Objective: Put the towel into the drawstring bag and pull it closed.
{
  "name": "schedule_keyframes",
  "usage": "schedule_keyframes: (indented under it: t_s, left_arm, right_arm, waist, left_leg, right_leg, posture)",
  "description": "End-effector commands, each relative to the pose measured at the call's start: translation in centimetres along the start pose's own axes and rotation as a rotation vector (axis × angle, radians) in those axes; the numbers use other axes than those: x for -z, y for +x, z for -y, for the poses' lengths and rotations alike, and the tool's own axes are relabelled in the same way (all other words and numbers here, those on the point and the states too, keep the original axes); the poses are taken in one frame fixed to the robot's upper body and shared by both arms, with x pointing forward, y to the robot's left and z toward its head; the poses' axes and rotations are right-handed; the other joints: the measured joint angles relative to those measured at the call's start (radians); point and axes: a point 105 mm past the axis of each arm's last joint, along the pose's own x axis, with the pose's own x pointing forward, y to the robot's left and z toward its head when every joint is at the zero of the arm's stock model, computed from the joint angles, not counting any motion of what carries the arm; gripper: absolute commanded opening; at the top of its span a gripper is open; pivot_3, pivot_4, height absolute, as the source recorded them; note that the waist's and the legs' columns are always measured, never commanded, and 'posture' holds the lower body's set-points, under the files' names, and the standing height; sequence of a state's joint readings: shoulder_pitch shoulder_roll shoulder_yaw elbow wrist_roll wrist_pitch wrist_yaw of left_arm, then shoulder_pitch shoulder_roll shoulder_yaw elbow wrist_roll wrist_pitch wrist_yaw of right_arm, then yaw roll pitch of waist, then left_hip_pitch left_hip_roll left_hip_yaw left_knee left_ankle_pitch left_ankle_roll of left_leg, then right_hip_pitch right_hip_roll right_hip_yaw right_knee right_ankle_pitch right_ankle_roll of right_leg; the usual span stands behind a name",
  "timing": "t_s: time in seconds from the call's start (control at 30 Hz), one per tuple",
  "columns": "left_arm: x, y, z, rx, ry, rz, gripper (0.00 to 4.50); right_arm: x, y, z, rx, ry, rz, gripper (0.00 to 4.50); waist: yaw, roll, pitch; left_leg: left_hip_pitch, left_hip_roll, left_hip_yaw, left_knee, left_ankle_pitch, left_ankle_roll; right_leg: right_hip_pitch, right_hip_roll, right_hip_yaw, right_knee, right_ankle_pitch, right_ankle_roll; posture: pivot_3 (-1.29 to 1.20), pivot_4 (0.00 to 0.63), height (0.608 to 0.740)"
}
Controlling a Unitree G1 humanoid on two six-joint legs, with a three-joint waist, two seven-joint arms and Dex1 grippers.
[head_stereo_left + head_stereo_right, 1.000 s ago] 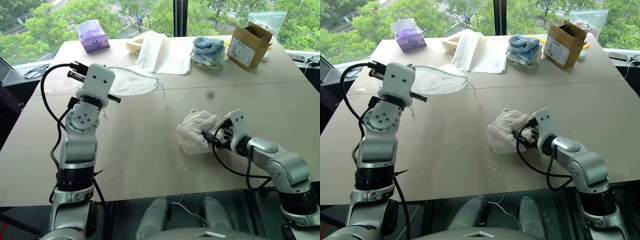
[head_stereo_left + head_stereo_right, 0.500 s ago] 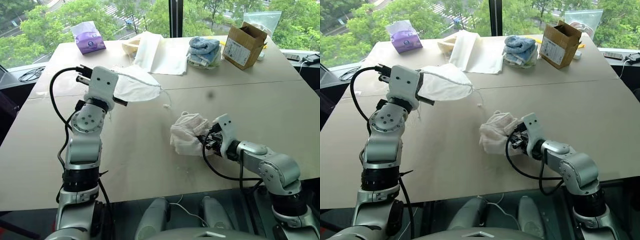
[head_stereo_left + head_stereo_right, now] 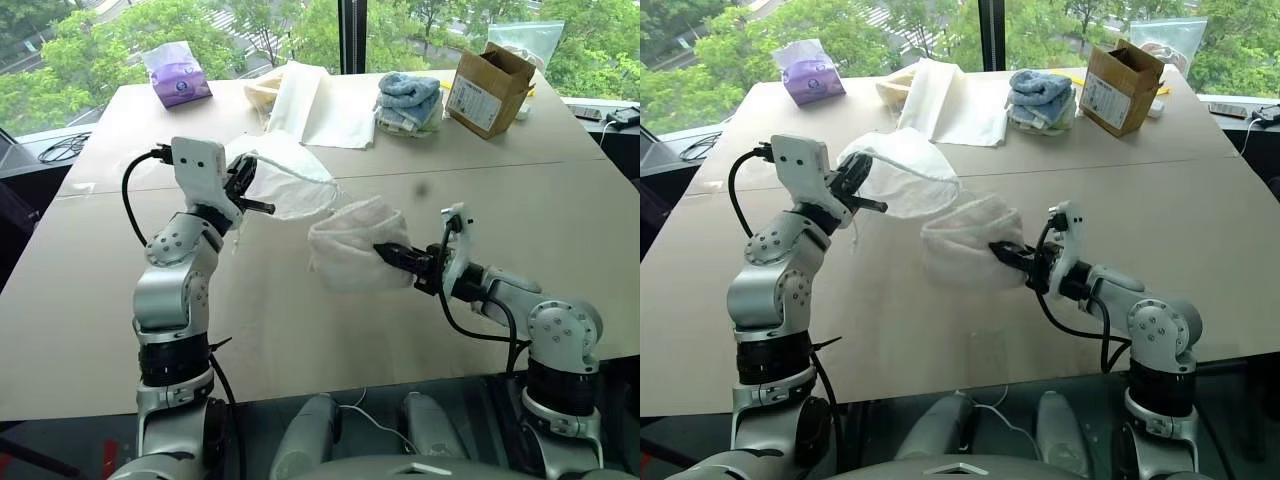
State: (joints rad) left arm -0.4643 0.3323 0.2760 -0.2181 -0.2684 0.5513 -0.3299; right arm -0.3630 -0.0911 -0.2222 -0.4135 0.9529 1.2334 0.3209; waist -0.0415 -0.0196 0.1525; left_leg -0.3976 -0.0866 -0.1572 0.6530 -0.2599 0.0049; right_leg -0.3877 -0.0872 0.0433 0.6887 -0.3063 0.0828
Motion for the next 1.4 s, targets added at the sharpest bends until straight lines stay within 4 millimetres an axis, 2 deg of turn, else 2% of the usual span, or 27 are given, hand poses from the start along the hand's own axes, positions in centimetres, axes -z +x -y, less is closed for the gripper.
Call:
schedule_keyframes:
  t_s: [0.03, 0.13, 0.23, 0.43, 0.53, 0.63, 0.87, 0.97, 1.13, 1.4]
  left_arm:
    - [-2.1, -0.2, 0.6, 0.057, -0.081, 0.071, 0.0]
    - [-2.1, -0.5, 1.4, 0.108, -0.191, 0.061, 0.0]
    - [-1.9, -0.6, 1.9, 0.142, -0.254, 0.032, 0.0]
    - [-2.8, -0.8, 1.9, 0.162, -0.402, 0.035, 0.0]
    - [-2.3, -0.8, 1.3, 0.146, -0.384, -0.001, 0.0]
    - [-2.4, -0.9, 1.7, 0.176, -0.403, -0.008, 0.0]
    - [-2.0, -1.9, 3.9, 0.305, -0.369, -0.048, 0.0]
    - [-1.7, -2.4, 4.5, 0.356, -0.336, -0.073, 0.0]
    - [-1.8, -2.7, 4.8, 0.4, -0.344, -0.069, 0.0]
    - [-1.7, -2.8, 4.8, 0.397, -0.352, -0.071, 0.0]
  right_arm:
    - [-1.4, 0.4, -2.6, -0.131, 0.024, 0.071, 0.02]
    - [-1.7, 1.4, -3.8, -0.185, 0.025, 0.089, 0.02]
    - [-1.4, 2.3, -3.8, -0.185, 0.022, 0.074, 0.02]
    - [2.3, 2.7, -1.9, -0.145, -0.067, -0.089, 0.02]
    - [3.2, 2.4, -1.7, -0.169, -0.105, -0.131, 0.02]
    - [3.6, 2.7, -1.6, -0.182, -0.166, -0.162, 0.02]
    - [1.7, 4.2, -2.1, -0.217, -0.079, -0.046, 0.02]
    - [1.6, 4.4, -1.7, -0.212, -0.036, -0.035, 0.02]
    - [3.0, 5.1, -0.8, -0.179, -0.034, -0.119, 0.02]
    - [4.4, 5.0, -1.5, -0.232, -0.089, -0.199, 0.02]
  waist:
    - [0.0, 0.0, 0.0]
    - [-0.001, 0.0, 0.0]
    - [-0.002, 0.0, 0.0]
    - [-0.001, 0.0, 0.0]
    - [-0.003, 0.0, 0.0]
    - [-0.004, 0.0, 0.0]
    - [-0.002, 0.0, 0.0]
    - [-0.001, 0.0, 0.0]
    - [0.0, 0.0, 0.0]
    - [-0.002, 0.0, 0.0]
  left_leg:
    - [0.0, 0.0, 0.0, 0.0, 0.0, 0.0]
    - [0.0, 0.0, 0.001, 0.0, 0.0, 0.0]
    - [0.0, 0.0, 0.001, 0.0, 0.0, -0.001]
    - [0.0, 0.0, 0.003, 0.001, 0.001, -0.002]
    - [0.0, 0.0, 0.004, 0.001, 0.001, -0.002]
    - [0.0, 0.0, 0.006, 0.001, 0.001, -0.002]
    - [0.0, 0.001, 0.007, 0.001, 0.001, -0.002]
    - [-0.001, 0.0, 0.007, 0.0, 0.001, -0.002]
    - [0.0, 0.0, 0.007, 0.0, 0.001, -0.002]
    - [0.0, 0.001, 0.008, 0.0, 0.001, -0.002]
  right_leg:
    - [0.0, 0.0, 0.0, 0.0, 0.0, 0.0]
    - [-0.001, 0.0, 0.001, 0.001, 0.0, 0.0]
    - [-0.002, 0.0, 0.001, 0.003, 0.0, 0.0]
    - [-0.005, 0.0, 0.002, 0.006, 0.0, 0.0]
    - [-0.004, 0.0, 0.003, 0.006, 0.0, 0.0]
    - [-0.006, 0.0, 0.004, 0.007, 0.0, 0.0]
    - [-0.006, 0.0, 0.004, 0.007, 0.0, 0.0]
    - [-0.007, 0.0, 0.004, 0.007, 0.0, 0.0]
    - [-0.007, 0.0, 0.004, 0.007, 0.0, 0.0]
    - [-0.007, 0.0, 0.006, 0.006, 0.0, 0.0]
  posture:
    - [0.0, 0.15, 0.74]
    - [0.0, 0.15, 0.74]
    - [0.0, 0.15, 0.74]
    - [0.0, 0.15, 0.74]
    - [0.0, 0.15, 0.74]
    - [0.0, 0.15, 0.74]
    - [0.0, 0.15, 0.74]
    - [0.0, 0.15, 0.74]
    - [0.0, 0.15, 0.74]
    - [0.0, 0.15, 0.74]
